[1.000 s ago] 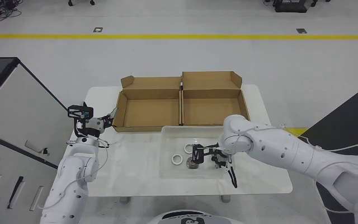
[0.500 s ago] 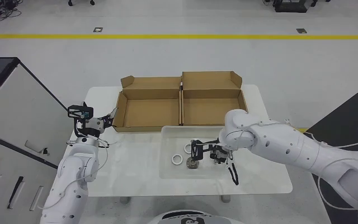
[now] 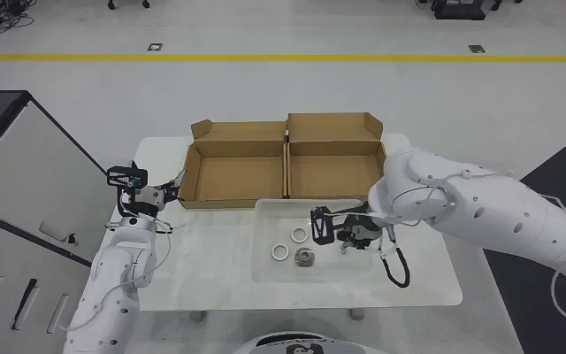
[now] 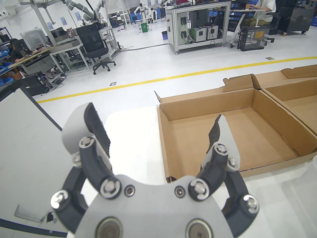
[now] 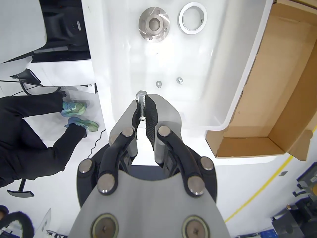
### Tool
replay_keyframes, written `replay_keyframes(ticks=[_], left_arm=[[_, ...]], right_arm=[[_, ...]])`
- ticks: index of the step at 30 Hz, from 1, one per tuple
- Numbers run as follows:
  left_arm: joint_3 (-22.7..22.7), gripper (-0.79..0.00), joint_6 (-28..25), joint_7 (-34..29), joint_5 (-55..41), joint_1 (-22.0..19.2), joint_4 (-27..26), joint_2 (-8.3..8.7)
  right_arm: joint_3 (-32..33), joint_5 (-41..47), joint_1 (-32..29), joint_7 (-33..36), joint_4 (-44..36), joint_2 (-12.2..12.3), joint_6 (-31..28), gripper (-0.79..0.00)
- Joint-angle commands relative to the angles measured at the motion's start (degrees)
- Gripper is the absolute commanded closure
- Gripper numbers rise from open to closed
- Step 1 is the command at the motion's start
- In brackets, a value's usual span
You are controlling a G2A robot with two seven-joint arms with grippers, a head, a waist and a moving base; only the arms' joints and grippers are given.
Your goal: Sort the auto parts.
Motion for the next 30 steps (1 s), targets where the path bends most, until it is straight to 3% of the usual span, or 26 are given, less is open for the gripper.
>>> replay_keyframes(ticks=[1,13,16,19,30], left_arm=[[0.00,-0.785,0.00,0.00,0.00,0.00,0.00,0.00],[0.00,-0.785,0.00,0.00,0.00,0.00,0.00,0.00],[0.00,-0.785,0.00,0.00,0.00,0.00,0.00,0.00],[0.00,-0.785,0.00,0.00,0.00,0.00,0.00,0.00],[0.00,-0.785,0.00,0.00,0.00,0.00,0.00,0.00]], right_arm=[[0.00,1.42,0.98,-1.16,-0.95,1.34,-1.16,0.000],[0.00,1.70,1.38,-1.54,-1.34,1.79,-1.55,0.000],[1.26,2.86,0.55,-6.44,-0.50,1.78,-0.92,0.000],[3.99,7.23,0.70,-12.02,1.45,1.79,-2.86,0.000],[12.01,29.55,3.27,-20.98,12.53,0.45,-15.50,0.000]])
